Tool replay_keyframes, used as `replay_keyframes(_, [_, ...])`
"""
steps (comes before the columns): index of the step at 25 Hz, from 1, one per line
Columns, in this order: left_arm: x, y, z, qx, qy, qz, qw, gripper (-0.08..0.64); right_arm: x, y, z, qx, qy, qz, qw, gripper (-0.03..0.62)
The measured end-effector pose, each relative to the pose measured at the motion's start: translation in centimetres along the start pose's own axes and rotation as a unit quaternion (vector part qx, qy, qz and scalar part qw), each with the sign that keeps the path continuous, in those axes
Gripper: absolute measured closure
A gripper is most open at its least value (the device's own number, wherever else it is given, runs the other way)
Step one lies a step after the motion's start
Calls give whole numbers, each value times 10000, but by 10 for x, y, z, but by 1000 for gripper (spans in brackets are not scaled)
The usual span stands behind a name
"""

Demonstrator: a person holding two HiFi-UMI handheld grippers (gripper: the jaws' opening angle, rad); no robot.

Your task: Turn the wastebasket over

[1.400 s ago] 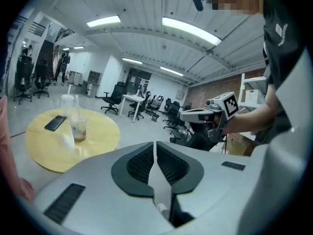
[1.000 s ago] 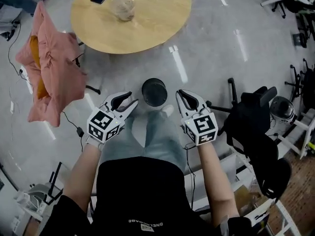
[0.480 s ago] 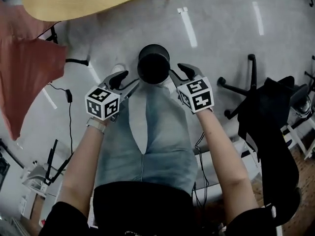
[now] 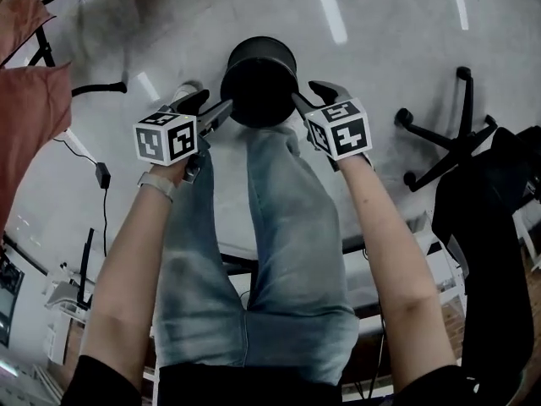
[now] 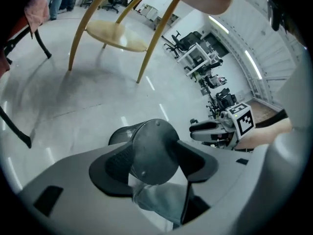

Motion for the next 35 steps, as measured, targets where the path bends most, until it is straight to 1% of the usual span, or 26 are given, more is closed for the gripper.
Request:
replay_keyframes(4, [-32, 3, -28, 55, 7, -151, 9999, 285, -29, 11, 7, -378, -257, 12, 9990, 434])
replay_keyframes(7, [-53, 9, -41, 91, 114, -235, 9996, 285, -45, 18, 12, -681, -405, 68, 9968, 434])
replay_keyframes(11, [-73, 15, -46, 28, 184, -402, 9990, 285, -57, 20, 15, -878, -588, 245, 9941, 451])
replay_keyframes(15, [-75, 17, -48, 79, 194, -317, 9993, 282, -59, 25, 22, -1073, -960, 502, 9883, 451])
replay_keyframes(19, [-72, 19, -40, 84, 58, -409, 9991, 306, -58, 29, 32, -1427, -1255, 635, 9797, 460])
replay_keyframes(23, [-73, 23, -14, -1, 223, -467, 9987, 339, -46, 35, 59, -1988, -1455, 909, 9649, 465])
replay_keyframes(25, [-75, 22, 5, -122, 375, -487, 9980, 347, -39, 32, 77, -2140, -1444, 1058, 9603, 464])
replay_keyframes(28, [-81, 17, 32, -144, 641, -325, 9973, 344, -30, 25, 106, -2247, -1427, 1232, 9560, 458])
replay_keyframes(30, [-84, 12, 45, -66, 783, -64, 9969, 336, -27, 21, 122, -2286, -1500, 1296, 9531, 456])
replay_keyframes(32, [-86, 3, 55, -72, 911, 197, 9956, 330, -26, 19, 139, -2347, -1593, 1367, 9491, 456])
replay_keyframes(35, [-91, -14, 66, -335, 1146, 486, 9917, 330, -24, 20, 163, -2540, -1729, 1528, 9393, 456])
Point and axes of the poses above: the fingertips, and each gripper's own axes: x backward along the fingers, z to its right, y out of its underside, the point moved 10 cm from there along x, backward along the fingers, and after that the axes turned 12 degrees about -z, right-handed, at the moved point
